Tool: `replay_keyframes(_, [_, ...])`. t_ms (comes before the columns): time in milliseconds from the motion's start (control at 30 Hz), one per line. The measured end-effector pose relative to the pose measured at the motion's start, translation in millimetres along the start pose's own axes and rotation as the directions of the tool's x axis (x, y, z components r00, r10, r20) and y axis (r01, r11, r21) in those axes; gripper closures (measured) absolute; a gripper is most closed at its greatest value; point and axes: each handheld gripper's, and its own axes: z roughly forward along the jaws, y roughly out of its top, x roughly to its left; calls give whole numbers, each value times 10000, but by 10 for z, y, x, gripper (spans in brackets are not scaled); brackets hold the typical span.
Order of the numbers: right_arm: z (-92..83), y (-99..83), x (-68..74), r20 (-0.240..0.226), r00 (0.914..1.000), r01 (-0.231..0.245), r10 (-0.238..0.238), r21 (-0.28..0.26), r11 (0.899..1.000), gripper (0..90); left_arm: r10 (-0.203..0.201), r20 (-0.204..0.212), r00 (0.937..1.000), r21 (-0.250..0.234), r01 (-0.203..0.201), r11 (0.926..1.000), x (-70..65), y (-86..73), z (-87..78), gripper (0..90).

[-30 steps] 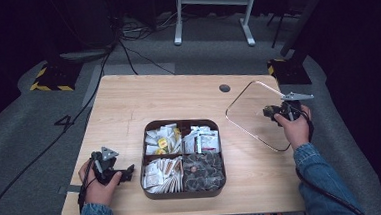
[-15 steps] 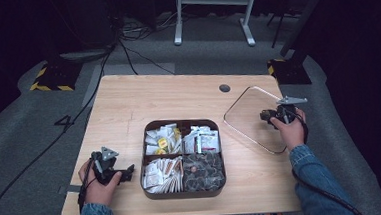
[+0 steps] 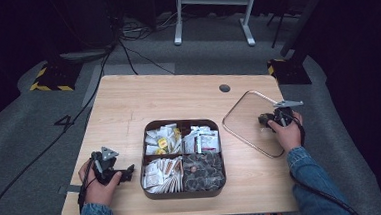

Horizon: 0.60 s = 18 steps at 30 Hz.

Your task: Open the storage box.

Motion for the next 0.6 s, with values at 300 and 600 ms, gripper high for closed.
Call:
replay_keyframes(300, [49,-42,37,12,9997,262,-262,-14,9997,521,2,-3,10000,0,-2,10000,0,0,0,6])
replay_keyframes(600, [-4,-33,75,-102,9999,-21,16,-496,9988,324,43,27,10000,22,-43,10000,2,8,7,2])
